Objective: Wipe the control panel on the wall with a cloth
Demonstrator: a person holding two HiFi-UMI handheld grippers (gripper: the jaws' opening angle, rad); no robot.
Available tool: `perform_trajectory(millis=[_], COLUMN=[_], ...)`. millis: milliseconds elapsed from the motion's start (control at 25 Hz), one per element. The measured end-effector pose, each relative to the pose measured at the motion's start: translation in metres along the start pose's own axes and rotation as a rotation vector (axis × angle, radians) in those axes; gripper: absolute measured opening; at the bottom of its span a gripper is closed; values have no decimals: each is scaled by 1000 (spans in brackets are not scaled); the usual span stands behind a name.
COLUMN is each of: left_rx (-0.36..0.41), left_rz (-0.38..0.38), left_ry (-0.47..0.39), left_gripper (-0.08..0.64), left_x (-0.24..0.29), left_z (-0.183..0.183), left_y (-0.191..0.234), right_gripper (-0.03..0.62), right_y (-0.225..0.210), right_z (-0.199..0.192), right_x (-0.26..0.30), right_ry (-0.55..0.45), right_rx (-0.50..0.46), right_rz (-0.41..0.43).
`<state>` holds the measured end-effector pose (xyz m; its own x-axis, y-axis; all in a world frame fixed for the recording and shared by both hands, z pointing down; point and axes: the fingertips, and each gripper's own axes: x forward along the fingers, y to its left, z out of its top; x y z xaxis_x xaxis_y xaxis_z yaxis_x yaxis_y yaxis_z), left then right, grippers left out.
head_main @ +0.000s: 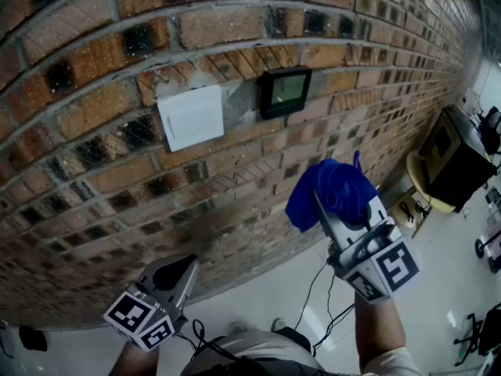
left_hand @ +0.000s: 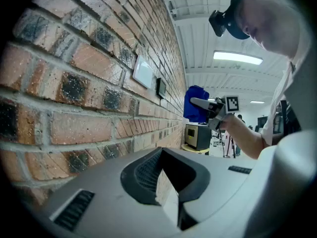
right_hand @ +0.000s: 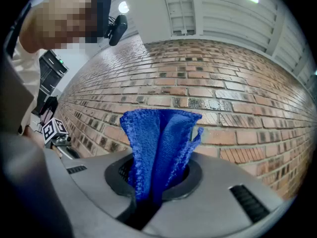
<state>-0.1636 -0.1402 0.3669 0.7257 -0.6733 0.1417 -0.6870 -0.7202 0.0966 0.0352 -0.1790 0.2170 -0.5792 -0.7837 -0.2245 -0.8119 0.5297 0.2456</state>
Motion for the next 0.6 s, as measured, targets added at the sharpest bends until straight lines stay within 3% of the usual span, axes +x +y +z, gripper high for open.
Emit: perform_trajectory(millis=[320, 600], left_rx=[-15, -71], left_rz=[111, 217], left_ry=[-27, -11], left_gripper=[2, 2], left_x=[15, 16], left_z=[7, -11], left_y=[-15, -26], right_gripper=[89, 89], right_y=[-25, -38], right_z=[40, 34], right_x=[90, 119], right_ry=[-70, -64], right_rx=[-75, -140], right_rz=[131, 196])
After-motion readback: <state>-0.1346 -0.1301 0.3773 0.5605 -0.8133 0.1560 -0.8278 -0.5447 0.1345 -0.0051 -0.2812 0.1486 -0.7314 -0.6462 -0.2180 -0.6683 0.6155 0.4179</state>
